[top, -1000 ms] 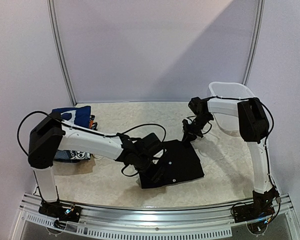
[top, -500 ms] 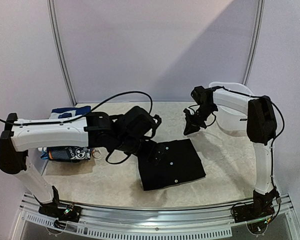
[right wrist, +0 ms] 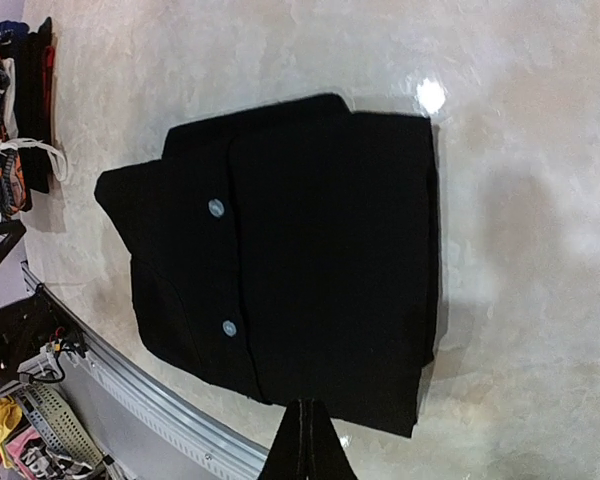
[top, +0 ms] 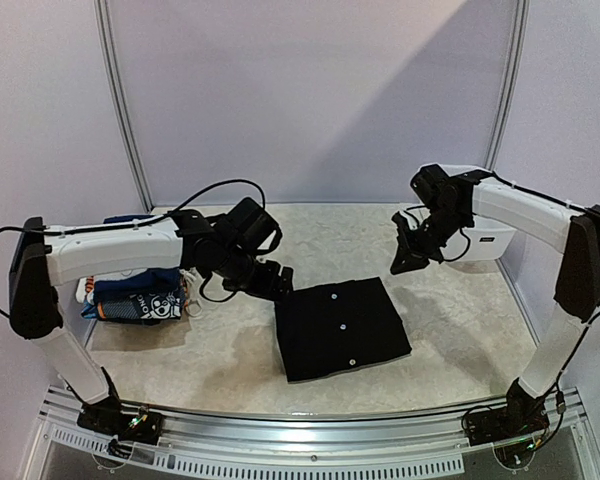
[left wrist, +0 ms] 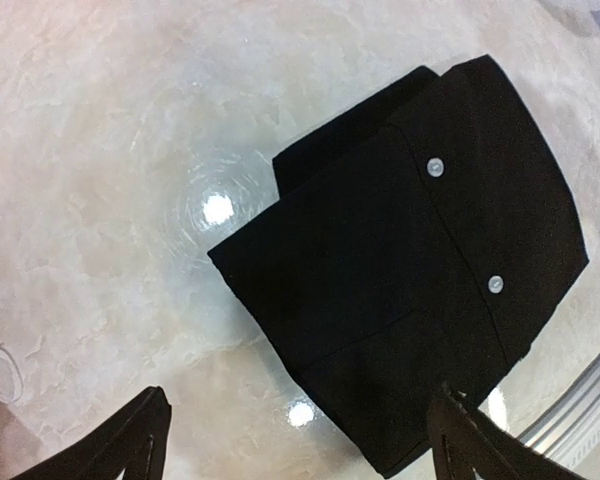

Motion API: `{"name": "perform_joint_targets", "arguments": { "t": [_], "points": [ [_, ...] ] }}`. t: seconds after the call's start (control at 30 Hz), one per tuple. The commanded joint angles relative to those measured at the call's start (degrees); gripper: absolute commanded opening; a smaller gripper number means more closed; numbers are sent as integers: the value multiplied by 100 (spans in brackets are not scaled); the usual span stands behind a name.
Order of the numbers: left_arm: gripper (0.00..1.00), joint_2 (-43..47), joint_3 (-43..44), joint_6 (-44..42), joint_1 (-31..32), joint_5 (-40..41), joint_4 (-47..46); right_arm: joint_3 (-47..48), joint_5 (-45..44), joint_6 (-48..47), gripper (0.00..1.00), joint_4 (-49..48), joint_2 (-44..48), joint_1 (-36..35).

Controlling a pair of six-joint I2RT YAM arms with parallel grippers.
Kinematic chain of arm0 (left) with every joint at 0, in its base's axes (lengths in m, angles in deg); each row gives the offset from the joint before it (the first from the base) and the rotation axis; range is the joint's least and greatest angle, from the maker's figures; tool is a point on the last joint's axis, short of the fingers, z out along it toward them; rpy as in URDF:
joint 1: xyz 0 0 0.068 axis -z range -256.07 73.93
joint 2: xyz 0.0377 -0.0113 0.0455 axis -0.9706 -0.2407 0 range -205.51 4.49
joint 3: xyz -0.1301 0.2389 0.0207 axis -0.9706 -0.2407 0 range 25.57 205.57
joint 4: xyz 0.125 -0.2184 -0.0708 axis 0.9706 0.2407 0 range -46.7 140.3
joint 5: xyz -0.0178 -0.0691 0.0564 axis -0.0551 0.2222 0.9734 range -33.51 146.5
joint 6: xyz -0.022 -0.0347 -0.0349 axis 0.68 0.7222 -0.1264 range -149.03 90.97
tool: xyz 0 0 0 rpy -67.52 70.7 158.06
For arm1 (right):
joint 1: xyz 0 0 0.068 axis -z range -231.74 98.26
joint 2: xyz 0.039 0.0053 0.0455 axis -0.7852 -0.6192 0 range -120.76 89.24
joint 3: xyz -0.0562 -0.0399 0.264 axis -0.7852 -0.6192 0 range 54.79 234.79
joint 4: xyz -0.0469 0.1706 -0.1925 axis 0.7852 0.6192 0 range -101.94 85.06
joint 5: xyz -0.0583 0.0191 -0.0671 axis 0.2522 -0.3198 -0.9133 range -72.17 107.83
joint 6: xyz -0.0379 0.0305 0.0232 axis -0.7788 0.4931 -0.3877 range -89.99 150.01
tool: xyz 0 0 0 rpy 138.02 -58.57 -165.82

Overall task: Fold and stack the mixed laundry pile
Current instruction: Adjust the 2/3-rectangle-folded shirt at the center of the board, then pick up the square-folded shirt from the center of the board.

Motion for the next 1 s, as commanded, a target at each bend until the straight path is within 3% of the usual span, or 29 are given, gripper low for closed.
{"name": "perform_joint_targets", "arguments": {
  "t": [0.0,0.53,0.67,0.77,0.97],
  "points": [
    [89,-454,-47,104,-320,-786,-136,-625,-176,416,0,-199,722,-67],
    [69,-1664,125,-43,-1087,-2134,-706,-2003,-446,1091,1,-256,2515,-83],
    [66,-1888,135,-47,-1135,-2289,-852,-2125,-472,1195,14,-298,2819,-85],
    [63,-2024,149,-26,-1157,-2367,-949,-2197,-531,1245,40,-282,2985,-80],
    [55,-2274,178,58,-1163,-2506,-1079,-2234,-645,1261,46,-146,3109,-85]
  ]
}}
